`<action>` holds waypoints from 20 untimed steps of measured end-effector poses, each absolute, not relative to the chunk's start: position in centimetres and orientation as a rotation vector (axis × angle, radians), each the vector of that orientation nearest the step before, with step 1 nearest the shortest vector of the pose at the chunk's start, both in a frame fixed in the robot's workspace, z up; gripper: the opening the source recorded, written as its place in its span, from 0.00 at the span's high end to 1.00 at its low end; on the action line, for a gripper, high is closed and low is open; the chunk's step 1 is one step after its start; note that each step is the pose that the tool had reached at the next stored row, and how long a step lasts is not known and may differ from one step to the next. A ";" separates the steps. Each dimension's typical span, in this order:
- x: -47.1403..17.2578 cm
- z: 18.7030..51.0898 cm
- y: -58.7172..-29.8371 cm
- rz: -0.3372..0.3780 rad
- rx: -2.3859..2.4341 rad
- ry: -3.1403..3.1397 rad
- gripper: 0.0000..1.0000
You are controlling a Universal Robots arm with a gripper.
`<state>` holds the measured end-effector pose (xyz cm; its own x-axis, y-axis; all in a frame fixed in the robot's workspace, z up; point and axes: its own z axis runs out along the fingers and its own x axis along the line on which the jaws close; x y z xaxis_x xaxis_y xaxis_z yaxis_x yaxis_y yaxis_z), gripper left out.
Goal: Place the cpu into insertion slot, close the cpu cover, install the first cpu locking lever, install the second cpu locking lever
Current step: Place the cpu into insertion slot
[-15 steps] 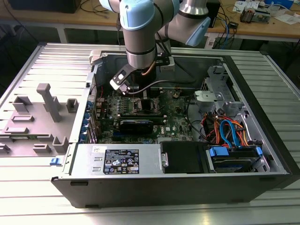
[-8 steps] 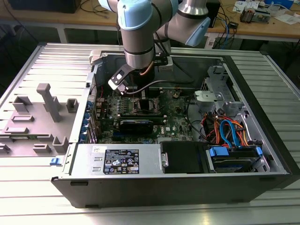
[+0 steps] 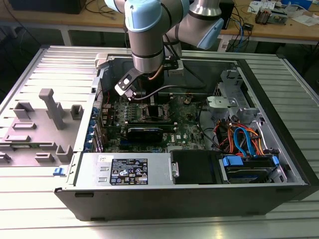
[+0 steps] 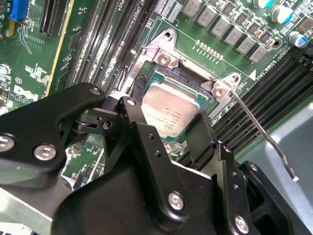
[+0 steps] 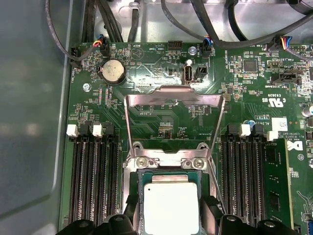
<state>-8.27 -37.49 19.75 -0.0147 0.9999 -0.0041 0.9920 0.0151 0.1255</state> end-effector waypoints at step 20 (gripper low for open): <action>-8.3 19.7 -37.4 0.138 2.174 2.140 0.38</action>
<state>-8.31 -37.36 19.69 0.0157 0.9999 0.0032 0.9920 -0.0159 0.1255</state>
